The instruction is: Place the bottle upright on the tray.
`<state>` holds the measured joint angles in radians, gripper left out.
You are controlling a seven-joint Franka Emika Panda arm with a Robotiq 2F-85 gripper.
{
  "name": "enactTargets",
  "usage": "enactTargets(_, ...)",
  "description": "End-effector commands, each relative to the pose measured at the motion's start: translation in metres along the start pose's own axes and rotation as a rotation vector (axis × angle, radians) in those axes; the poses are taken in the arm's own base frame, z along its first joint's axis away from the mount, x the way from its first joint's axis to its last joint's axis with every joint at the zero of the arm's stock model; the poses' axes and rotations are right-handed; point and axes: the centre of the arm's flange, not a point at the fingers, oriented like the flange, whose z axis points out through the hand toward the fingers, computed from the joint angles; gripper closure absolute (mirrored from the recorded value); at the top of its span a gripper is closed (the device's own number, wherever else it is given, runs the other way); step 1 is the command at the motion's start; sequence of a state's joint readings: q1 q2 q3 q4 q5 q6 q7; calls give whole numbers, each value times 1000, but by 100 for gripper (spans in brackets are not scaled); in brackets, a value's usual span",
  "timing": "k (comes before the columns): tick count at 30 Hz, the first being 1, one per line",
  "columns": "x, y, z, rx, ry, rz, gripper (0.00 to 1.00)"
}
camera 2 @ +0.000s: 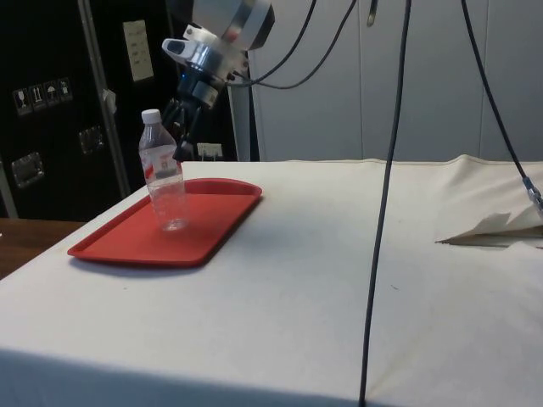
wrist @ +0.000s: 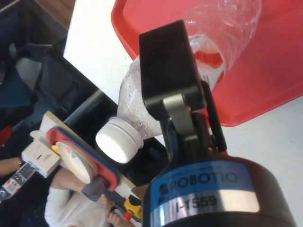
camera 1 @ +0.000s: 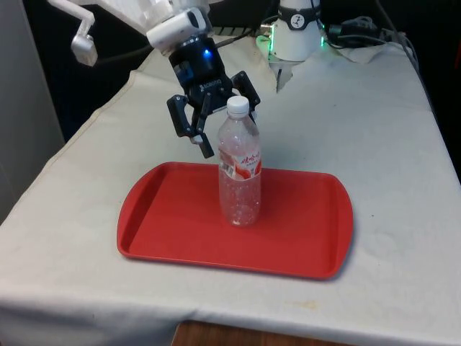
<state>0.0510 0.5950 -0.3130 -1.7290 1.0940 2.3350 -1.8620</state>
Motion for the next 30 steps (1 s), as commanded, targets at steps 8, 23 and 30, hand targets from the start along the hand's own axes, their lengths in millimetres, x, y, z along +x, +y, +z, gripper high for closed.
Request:
enactTargets(8, 3, 1, -5, 8, -44, -7, 0)
enactTargets(23, 10, 6, -12, 28, -102, -26, 0)
enactTargets(30, 10, 8, -18, 34, -123, -32, 0)
